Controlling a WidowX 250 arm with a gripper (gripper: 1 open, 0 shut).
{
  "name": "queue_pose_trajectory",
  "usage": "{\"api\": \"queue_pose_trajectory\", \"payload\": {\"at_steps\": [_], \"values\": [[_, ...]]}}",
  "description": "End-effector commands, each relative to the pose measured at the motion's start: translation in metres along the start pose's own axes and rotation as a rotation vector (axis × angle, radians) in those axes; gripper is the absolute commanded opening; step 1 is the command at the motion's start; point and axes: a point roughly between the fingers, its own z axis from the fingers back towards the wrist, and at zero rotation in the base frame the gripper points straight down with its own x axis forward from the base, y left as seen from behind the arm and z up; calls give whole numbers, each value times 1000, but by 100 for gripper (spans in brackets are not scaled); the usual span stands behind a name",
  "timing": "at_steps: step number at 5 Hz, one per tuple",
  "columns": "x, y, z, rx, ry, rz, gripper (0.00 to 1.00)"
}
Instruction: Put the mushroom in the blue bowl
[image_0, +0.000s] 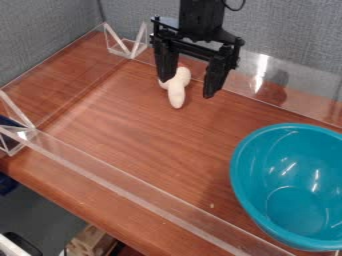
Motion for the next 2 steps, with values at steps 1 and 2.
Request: {"api": "queue_pose_trajectory", "payload": {"at_steps": [1,2], "values": [[10,9,-8,-3,7,15,100],[27,25,-14,-9,9,54,100]]}}
